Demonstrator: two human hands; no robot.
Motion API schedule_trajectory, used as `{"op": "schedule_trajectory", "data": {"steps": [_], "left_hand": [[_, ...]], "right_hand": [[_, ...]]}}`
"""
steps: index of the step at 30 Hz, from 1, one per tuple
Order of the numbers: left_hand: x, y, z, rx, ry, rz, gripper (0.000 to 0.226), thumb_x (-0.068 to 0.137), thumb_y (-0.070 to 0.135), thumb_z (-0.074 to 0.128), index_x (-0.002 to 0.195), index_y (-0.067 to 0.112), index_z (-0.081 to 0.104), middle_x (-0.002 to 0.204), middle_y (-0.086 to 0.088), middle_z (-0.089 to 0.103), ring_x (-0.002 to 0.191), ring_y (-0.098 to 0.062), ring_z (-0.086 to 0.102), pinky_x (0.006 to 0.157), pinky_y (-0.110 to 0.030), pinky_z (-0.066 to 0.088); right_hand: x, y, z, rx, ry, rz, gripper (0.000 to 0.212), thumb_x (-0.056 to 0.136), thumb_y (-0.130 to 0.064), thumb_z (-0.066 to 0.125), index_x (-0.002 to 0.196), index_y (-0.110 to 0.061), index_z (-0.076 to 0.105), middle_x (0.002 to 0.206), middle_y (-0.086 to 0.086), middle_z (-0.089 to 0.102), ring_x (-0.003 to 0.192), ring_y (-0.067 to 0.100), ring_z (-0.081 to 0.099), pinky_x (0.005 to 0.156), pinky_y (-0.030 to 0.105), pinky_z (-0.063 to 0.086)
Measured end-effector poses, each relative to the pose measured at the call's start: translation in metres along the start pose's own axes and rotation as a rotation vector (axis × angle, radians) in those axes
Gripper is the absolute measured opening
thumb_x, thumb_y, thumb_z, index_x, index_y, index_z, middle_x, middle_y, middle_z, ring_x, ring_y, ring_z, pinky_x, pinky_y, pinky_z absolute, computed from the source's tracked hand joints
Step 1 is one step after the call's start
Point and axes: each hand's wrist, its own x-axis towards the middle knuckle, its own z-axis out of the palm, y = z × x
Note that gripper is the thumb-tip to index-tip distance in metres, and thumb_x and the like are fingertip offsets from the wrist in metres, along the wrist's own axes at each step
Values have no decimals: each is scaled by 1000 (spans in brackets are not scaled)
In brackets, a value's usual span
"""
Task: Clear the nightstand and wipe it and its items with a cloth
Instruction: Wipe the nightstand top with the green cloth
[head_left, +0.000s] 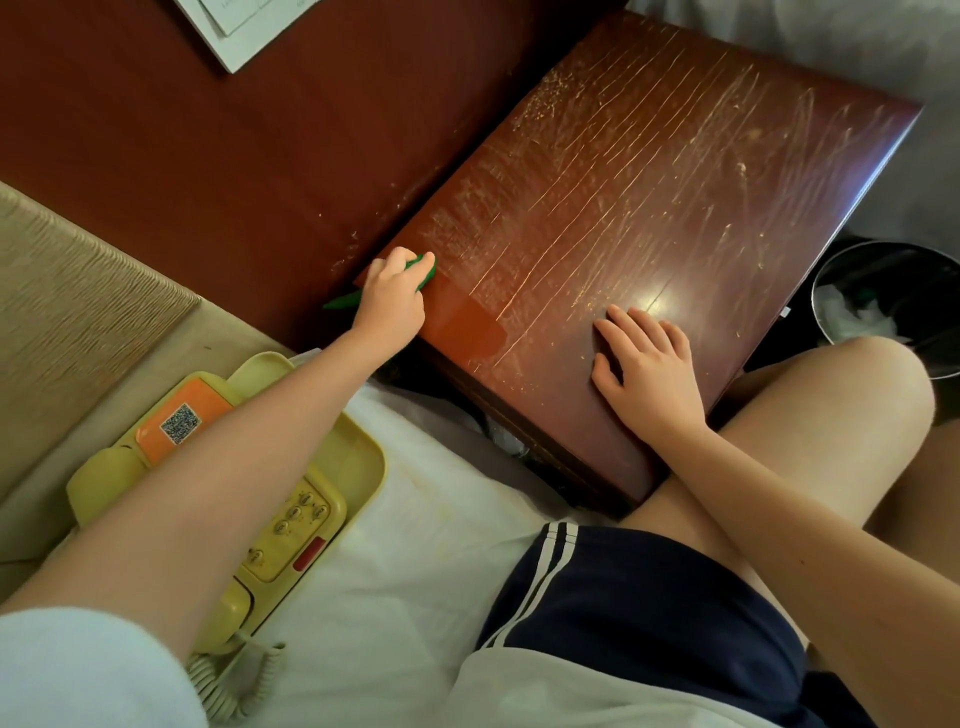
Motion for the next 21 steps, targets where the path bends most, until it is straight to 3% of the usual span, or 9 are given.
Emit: {"op": "schedule_trajectory", "data": {"steps": [4,7,10,12,17,21], "left_hand": [[-27,20,6,-33,-7,108,50,89,-8,41,137,7,48,125,-15,50,109,-32,43,91,-33,36],[-47,33,10,-95,-69,289,50,86,-11,44,133,2,51,120,-18,53,104,-34,46,91,-37,39],[-62,38,10,-157,-172,355,50,87,-11,44,134,5,50,126,-14,51,111,-28,43,96,-29,35],[-60,37,6,-217,-160,297,50,88,-11,43,133,8,52,126,-12,51,113,-26,43,97,-25,32],[-3,12,-19,-204,81,-9,47,90,-8,40,134,6,51,129,-17,47,117,-31,43,99,-26,31],[35,-4,-21,-144,71,-205,47,93,-5,35,135,8,50,134,-13,43,119,-29,42,100,-29,35]], "right_hand": [[0,0,0,3,-14,5,41,92,-27,44,127,-10,58,136,9,53,129,32,44,109,45,24],[1,1,1,1,-5,0,43,92,-29,41,126,-10,58,136,9,54,129,31,44,108,44,24],[1,1,1,-1,1,-4,43,91,-29,40,125,-9,59,134,10,55,127,32,45,107,45,25],[1,1,0,2,5,-1,44,91,-30,39,124,-9,59,133,10,55,127,32,46,107,44,25],[0,0,-1,5,-5,6,48,91,-32,35,124,-9,60,133,10,56,126,32,47,106,46,28],[1,1,0,4,-15,4,44,92,-31,39,125,-10,59,134,9,55,128,31,45,107,45,26]]}}
